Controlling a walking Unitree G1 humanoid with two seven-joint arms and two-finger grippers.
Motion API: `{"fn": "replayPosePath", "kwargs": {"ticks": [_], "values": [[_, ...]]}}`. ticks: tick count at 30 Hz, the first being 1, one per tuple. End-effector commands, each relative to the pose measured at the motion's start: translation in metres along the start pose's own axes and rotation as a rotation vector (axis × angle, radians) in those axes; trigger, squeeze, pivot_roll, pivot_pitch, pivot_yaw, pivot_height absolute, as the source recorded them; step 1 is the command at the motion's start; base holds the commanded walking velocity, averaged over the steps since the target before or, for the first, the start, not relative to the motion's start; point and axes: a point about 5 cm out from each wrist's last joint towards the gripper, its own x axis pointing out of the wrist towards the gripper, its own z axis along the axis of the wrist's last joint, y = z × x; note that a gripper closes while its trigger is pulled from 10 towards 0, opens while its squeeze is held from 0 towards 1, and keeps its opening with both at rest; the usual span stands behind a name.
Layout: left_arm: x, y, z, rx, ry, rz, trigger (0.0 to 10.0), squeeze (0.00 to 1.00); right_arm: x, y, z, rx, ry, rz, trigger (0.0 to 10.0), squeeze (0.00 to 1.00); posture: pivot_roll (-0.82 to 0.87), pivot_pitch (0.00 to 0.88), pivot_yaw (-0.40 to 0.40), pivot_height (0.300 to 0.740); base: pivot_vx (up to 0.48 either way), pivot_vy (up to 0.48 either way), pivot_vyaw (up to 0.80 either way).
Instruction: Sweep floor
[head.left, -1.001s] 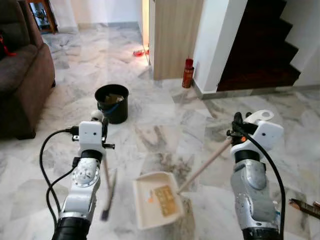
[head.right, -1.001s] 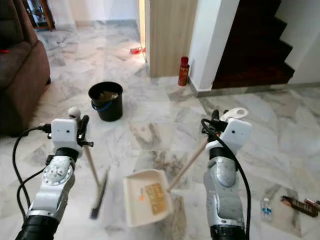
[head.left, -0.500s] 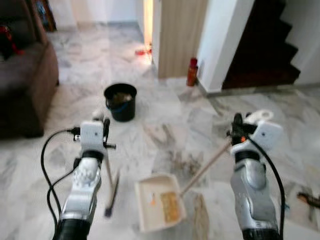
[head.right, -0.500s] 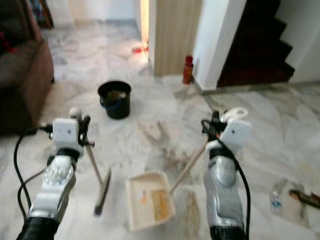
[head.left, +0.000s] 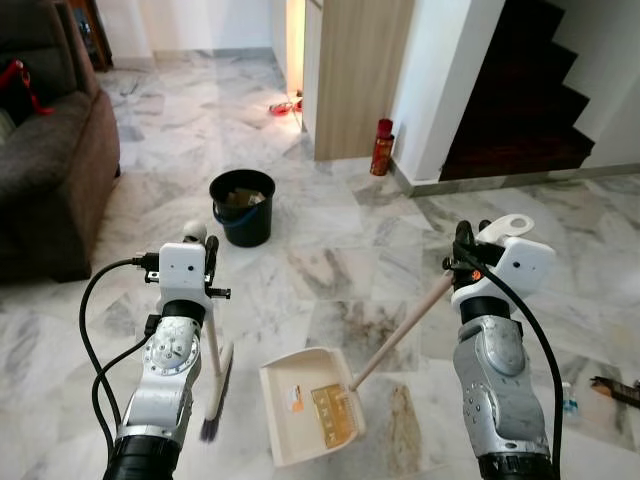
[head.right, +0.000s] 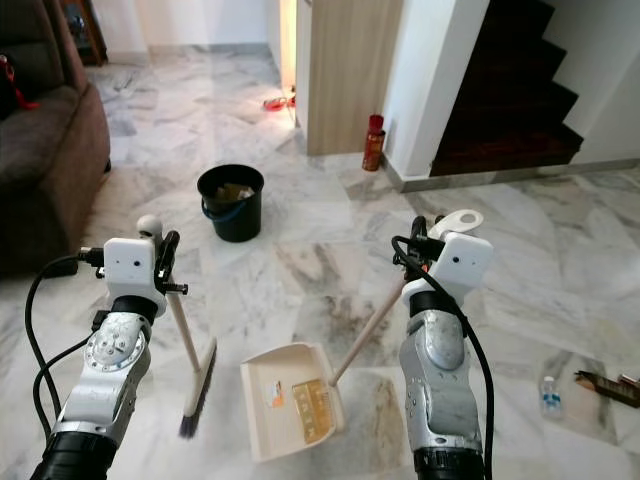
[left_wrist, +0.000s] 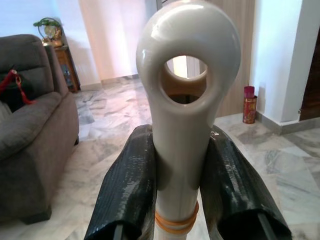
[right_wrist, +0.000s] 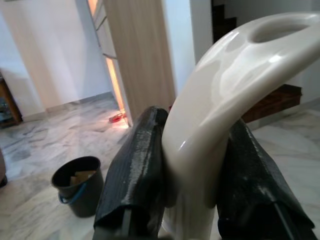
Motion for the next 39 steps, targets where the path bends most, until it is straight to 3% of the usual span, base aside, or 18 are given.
{"fn": "replayPosePath", "kwargs": {"ticks": [1,6,34,39], "values": [[0.005,-0.001,0.013,0.013,-0.056,-0.003,10.0,0.0,0.002,0.003,0.016,0.001,-0.075,0.011,10.0,0.0,-0.01,0.0,-0.027,0.74,0.398,0.0,0.44],[0.005,0.0,0.013,0.014,-0.056,-0.004,10.0,0.0,0.002,0.004,0.015,0.001,-0.073,0.022,10.0,0.0,-0.01,0.0,-0.027,0.74,0.393,0.0,0.8],[0.007,0.001,0.014,0.026,-0.06,-0.008,10.0,0.0,0.002,0.009,0.016,0.029,-0.074,0.055,10.0,0.0,-0.01,0.0,-0.021,0.74,0.4,0.0,0.0],[0.007,0.001,0.014,0.028,-0.059,-0.007,10.0,0.0,0.004,0.01,0.026,0.034,-0.122,0.052,10.0,0.0,-0.01,0.0,-0.022,0.74,0.407,0.0,0.0]]}}
